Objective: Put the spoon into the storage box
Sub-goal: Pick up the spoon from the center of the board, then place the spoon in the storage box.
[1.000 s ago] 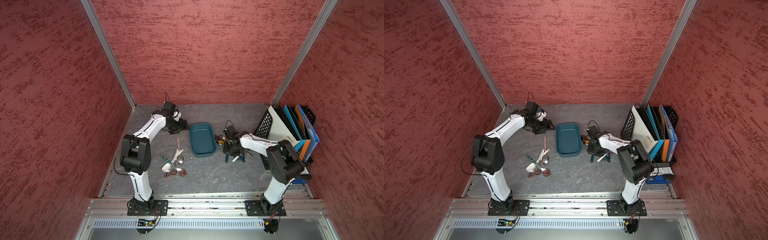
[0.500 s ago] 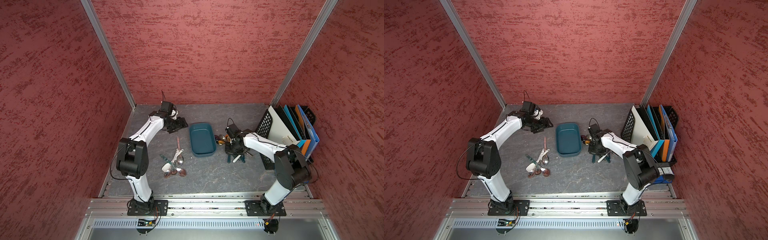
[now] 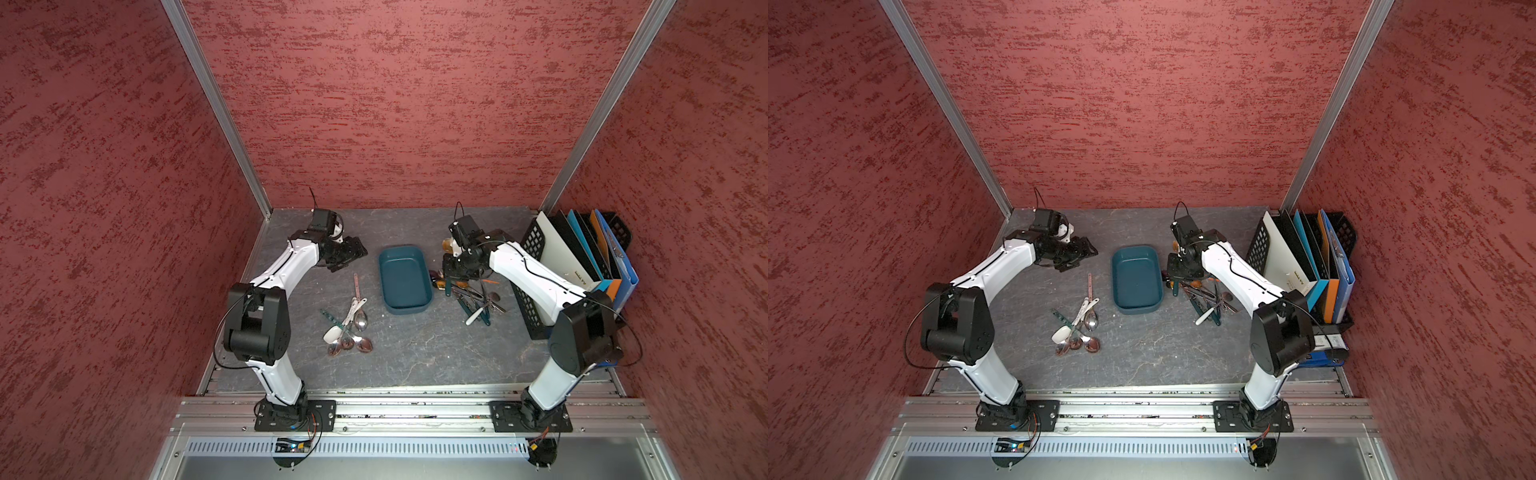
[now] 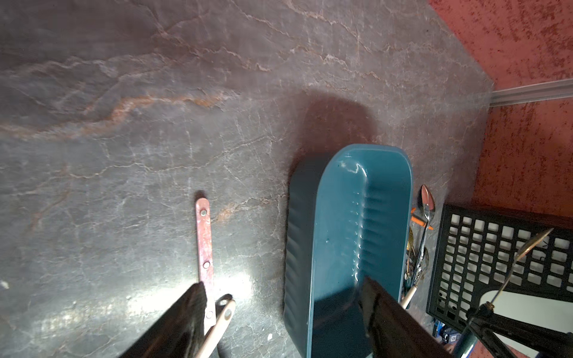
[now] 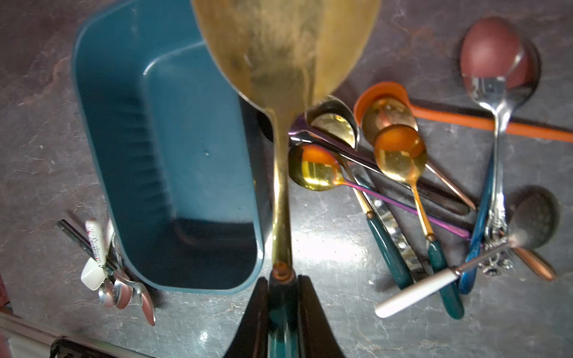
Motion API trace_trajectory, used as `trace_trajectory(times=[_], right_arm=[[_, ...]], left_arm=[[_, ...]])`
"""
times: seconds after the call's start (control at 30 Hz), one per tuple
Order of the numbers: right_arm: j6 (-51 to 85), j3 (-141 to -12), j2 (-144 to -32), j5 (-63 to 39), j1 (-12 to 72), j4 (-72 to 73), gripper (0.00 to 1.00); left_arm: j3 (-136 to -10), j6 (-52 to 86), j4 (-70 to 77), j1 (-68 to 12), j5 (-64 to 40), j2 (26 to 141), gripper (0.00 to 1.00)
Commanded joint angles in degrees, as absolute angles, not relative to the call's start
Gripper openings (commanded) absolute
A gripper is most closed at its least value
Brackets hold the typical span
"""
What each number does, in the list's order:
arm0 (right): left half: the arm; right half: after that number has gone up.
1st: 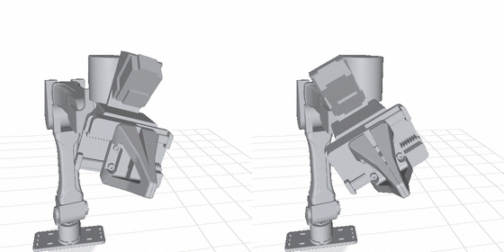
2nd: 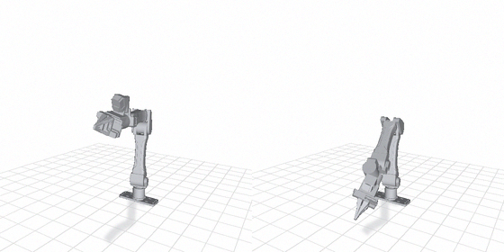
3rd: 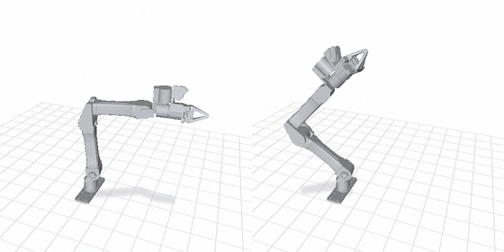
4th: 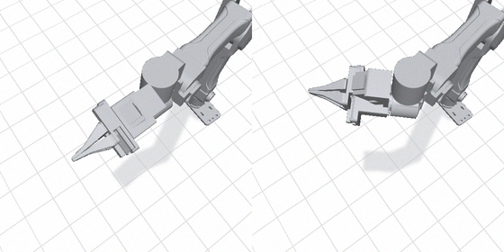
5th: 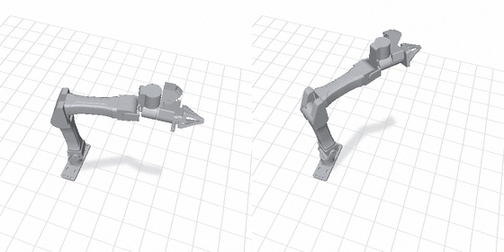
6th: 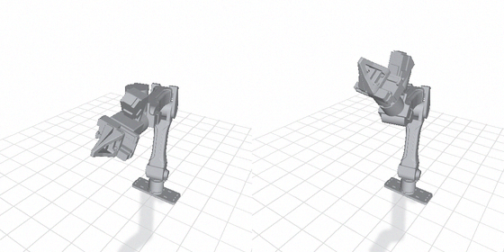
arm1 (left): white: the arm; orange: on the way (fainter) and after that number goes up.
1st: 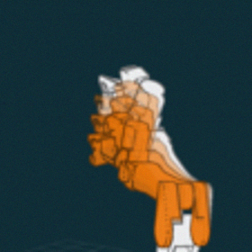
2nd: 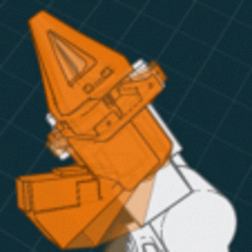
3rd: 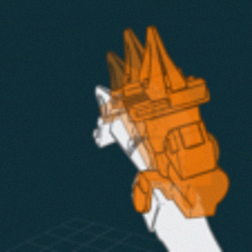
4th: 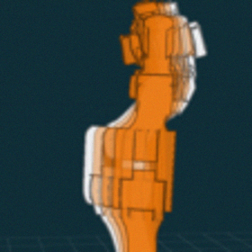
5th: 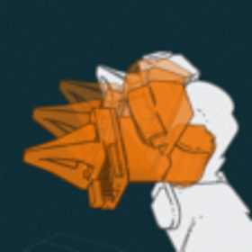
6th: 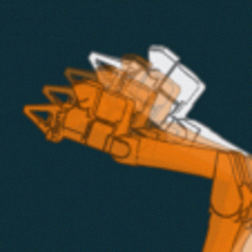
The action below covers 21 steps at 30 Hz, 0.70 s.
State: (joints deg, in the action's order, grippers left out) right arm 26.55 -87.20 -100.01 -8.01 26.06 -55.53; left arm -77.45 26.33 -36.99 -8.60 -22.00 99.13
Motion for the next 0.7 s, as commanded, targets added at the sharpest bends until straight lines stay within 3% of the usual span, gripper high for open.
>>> trace_trajectory(times=[0.0,0.4,0.67], right_arm=[[23.5,-91.6,-104.2,-11.0,27.4,-57.2,0.08],[18.5,-106.4,-119.4,-14.1,30.4,-59.1,0.07],[18.1,-105.6,-122.1,-14.2,30.8,-60.5,0.06]], left_arm=[[-75.7,27.3,-34.3,-8.4,-22.8,97.2,0.81],[-73.2,22.0,-33.8,-10.1,-19.6,97.0,0.81],[-74.7,19.6,-36.3,-11.5,-16.5,97.3,0.81]])
